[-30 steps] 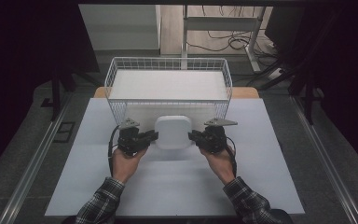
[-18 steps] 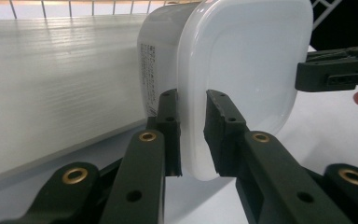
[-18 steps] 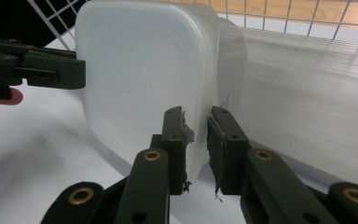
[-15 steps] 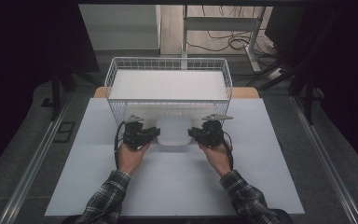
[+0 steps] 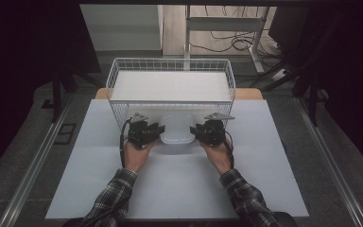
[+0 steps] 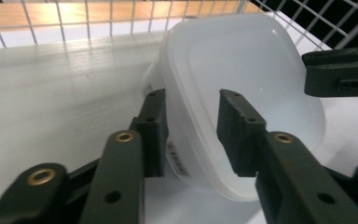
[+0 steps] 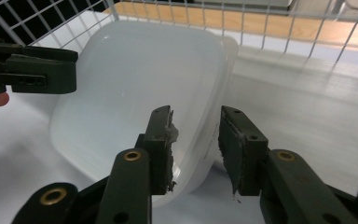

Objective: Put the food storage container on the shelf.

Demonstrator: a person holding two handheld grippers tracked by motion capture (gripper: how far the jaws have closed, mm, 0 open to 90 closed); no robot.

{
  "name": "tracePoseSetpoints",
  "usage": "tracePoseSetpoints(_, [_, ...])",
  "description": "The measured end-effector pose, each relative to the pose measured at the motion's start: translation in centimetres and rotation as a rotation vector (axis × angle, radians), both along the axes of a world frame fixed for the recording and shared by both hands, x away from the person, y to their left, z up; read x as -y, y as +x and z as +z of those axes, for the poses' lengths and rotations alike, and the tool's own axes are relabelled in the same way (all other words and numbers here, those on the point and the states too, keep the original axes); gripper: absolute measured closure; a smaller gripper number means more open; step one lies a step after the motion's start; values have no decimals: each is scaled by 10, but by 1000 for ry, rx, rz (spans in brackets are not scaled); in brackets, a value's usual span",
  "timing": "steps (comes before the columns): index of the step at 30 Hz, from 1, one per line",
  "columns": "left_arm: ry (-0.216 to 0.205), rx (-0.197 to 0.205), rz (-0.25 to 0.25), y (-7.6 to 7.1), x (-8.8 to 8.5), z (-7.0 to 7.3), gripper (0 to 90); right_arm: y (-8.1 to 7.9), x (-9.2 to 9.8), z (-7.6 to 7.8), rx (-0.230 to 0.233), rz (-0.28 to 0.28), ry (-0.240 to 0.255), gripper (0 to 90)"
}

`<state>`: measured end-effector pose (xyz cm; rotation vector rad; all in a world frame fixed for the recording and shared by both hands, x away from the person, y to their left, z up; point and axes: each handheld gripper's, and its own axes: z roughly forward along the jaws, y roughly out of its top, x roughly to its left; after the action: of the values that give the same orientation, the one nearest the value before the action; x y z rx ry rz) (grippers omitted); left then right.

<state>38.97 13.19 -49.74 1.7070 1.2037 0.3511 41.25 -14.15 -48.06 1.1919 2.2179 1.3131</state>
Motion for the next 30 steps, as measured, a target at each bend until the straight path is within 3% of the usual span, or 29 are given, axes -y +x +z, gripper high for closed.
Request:
tracePoseSetpoints(4, [32,26,15,7,0,2,577,8,-2,2,14,-22,7,627])
tracePoseSetpoints(9, [34,39,48,18,2,2,553,16,-4,4,16,-41,15,632])
tracePoseSetpoints(13, [27,57,40,16,-4,5,468,19,-1,8,18,-35,12,632])
tracePoseSetpoints(14, [-5,62,26,15,-7,6,454,19,0,9,16,-31,20,632])
tracePoseSetpoints(20, [-27,62,-22,1,-12,8,321,10,10,15,10,24,49,640])
tracePoseSetpoints(24, [-44,79,-62,-17,-14,9,249,0,15,17,20,37,48,769])
tracePoseSetpoints(30, [14,74,-125,-43,-16,8,112,-12,21,20,24,78,46,836])
